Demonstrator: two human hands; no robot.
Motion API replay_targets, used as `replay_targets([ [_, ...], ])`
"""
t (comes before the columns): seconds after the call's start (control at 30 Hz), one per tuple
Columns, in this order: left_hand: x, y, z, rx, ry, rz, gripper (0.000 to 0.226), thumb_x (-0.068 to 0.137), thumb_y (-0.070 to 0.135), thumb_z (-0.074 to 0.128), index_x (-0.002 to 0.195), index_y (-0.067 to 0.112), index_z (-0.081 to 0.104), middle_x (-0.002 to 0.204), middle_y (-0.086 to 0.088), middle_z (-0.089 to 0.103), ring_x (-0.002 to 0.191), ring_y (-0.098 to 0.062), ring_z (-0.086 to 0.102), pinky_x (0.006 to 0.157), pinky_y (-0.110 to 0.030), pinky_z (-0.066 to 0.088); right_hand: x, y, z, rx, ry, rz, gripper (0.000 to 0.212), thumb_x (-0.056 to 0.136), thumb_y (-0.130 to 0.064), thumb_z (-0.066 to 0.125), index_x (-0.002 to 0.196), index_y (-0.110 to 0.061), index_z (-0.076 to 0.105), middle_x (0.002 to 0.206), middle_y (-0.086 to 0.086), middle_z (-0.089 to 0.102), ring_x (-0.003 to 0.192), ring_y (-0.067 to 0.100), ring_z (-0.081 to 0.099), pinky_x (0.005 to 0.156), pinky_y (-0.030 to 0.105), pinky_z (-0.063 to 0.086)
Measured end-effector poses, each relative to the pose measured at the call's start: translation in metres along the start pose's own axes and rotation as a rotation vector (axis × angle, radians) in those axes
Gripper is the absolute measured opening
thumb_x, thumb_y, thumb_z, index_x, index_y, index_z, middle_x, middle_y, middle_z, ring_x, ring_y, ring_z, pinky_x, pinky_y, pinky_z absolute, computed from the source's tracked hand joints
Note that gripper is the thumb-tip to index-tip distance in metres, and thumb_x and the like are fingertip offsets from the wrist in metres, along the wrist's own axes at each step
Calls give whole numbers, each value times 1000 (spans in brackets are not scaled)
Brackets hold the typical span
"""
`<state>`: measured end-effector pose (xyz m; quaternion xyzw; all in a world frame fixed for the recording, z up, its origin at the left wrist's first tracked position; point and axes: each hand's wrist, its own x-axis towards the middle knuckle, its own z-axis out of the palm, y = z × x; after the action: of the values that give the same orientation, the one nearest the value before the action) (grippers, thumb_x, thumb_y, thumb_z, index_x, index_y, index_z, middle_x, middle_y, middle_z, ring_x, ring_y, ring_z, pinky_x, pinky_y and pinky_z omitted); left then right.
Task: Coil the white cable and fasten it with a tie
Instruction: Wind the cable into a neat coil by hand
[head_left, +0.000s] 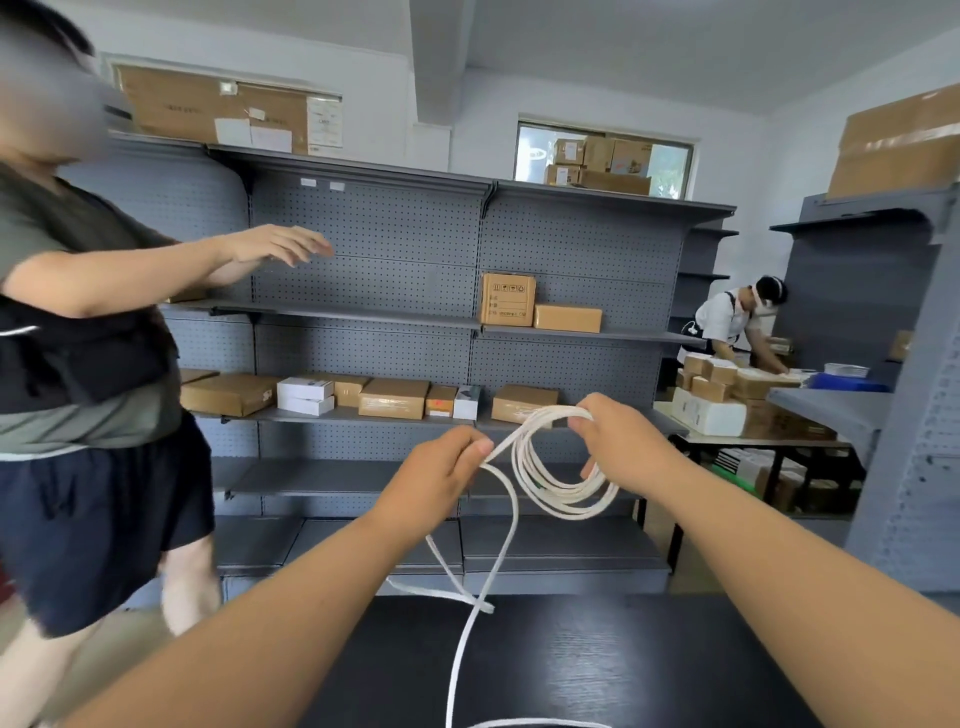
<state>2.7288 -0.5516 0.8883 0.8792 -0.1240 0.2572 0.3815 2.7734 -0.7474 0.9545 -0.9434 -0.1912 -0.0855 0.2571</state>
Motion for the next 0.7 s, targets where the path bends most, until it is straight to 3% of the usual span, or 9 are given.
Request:
replay_targets([
  [0.03, 0, -1, 0, -2, -18, 2, 4, 94, 34, 50, 91, 32, 48, 69, 8, 47, 61, -4, 44, 58, -18, 35, 1, 2, -1, 7, 4, 9, 20, 101, -25, 35, 98, -7, 45, 72, 2, 50, 58, 19, 63, 34, 15, 29],
  [0.13, -1, -1, 2, 98, 5, 61, 26, 87, 33, 63, 110, 28, 54, 74, 11, 47, 67, -5, 46, 63, -16, 38, 1, 6, -3, 1, 5, 21, 18, 102, -25, 35, 95, -10, 43, 73, 2, 49, 57, 20, 62, 38, 19, 30],
  [0.23, 0, -2, 4, 155, 103, 229, 16, 89, 37, 57, 104, 35, 58, 88, 7, 57, 80, -9, 53, 77, -24, 44, 0, 13, -4, -14, 16, 40, 19, 101, -25, 35, 97, -9, 45, 76, 3, 50, 69, 26, 66, 42, 24, 32],
  [0.4, -5, 1, 4, 297, 15, 404, 9, 91, 34, 52, 100, 34, 54, 98, 10, 54, 79, -15, 60, 72, -26, 50, 1, 24, -7, -45, 59, 67, 29, 102, -25, 33, 74, -19, 35, 70, 2, 45, 81, 31, 67, 45, 26, 29],
  [0.5, -7, 0, 2, 391, -72, 410, 16, 90, 21, 60, 104, 25, 55, 109, 5, 53, 82, -16, 58, 73, -29, 48, 4, 28, -6, -62, 72, 85, 26, 102, -24, 33, 77, -18, 37, 71, 1, 45, 83, 31, 67, 45, 27, 29],
  [0.57, -7, -5, -1, 436, -92, 403, 22, 91, 16, 58, 102, 32, 47, 111, 8, 50, 81, -17, 56, 73, -31, 48, 5, 31, -4, -70, 81, 91, 20, 102, -24, 33, 86, -14, 40, 71, 1, 46, 85, 31, 66, 46, 27, 30],
  [0.63, -6, -7, -2, 445, -124, 341, 20, 93, 19, 52, 101, 35, 43, 109, 15, 47, 85, -15, 54, 77, -33, 49, 6, 33, -4, -78, 92, 97, 22, 102, -24, 33, 82, -15, 40, 71, 1, 46, 84, 31, 65, 46, 27, 30],
  [0.7, -5, -9, -4, 452, -172, 323, 11, 95, 24, 46, 98, 33, 52, 108, 11, 49, 85, -18, 52, 81, -40, 46, 8, 36, -3, -83, 105, 108, 25, 101, -22, 33, 78, -16, 39, 70, 1, 46, 84, 31, 65, 47, 28, 30],
])
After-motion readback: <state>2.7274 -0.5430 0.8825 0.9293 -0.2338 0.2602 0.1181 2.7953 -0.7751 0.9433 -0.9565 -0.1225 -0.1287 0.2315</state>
